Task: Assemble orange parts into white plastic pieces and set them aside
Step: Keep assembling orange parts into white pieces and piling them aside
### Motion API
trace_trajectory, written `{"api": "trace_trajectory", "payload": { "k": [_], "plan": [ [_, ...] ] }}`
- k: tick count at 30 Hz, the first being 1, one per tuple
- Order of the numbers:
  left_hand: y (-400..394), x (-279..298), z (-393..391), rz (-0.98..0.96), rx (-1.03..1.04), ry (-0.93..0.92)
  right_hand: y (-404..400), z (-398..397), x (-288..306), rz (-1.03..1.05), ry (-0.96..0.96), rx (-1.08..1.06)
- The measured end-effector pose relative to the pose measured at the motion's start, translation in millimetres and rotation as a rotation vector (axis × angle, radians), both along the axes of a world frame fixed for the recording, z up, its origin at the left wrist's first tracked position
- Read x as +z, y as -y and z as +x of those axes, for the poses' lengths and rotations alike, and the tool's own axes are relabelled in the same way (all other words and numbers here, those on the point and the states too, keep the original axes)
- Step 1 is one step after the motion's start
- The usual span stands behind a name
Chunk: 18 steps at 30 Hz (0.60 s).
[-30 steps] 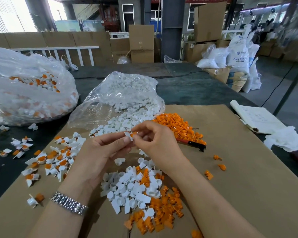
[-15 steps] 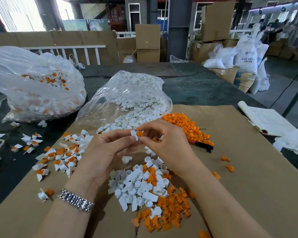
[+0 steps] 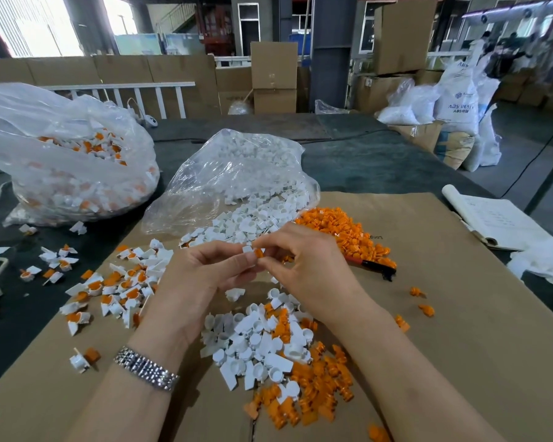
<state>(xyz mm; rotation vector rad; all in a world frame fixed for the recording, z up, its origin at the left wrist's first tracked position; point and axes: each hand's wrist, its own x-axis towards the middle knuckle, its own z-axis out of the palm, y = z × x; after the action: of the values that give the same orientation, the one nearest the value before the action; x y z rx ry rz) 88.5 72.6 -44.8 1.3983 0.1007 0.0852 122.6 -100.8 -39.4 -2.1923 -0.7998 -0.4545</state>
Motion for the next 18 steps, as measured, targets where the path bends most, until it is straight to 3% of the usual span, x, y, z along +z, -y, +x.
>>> {"api": "trace_trajectory", "payload": {
  "k": [7,18],
  "plan": [
    [0.2,-2.4,4.7,-0.118,0.003,-0.015,-0.2,0.1,-1.7,0.084,-0.037,0.022],
    [-0.9,-6.4,5.9,-0.107,0.01,-0.056,1.8,3.8,-1.3,-0.001,-0.099,0.022]
  ]
}}
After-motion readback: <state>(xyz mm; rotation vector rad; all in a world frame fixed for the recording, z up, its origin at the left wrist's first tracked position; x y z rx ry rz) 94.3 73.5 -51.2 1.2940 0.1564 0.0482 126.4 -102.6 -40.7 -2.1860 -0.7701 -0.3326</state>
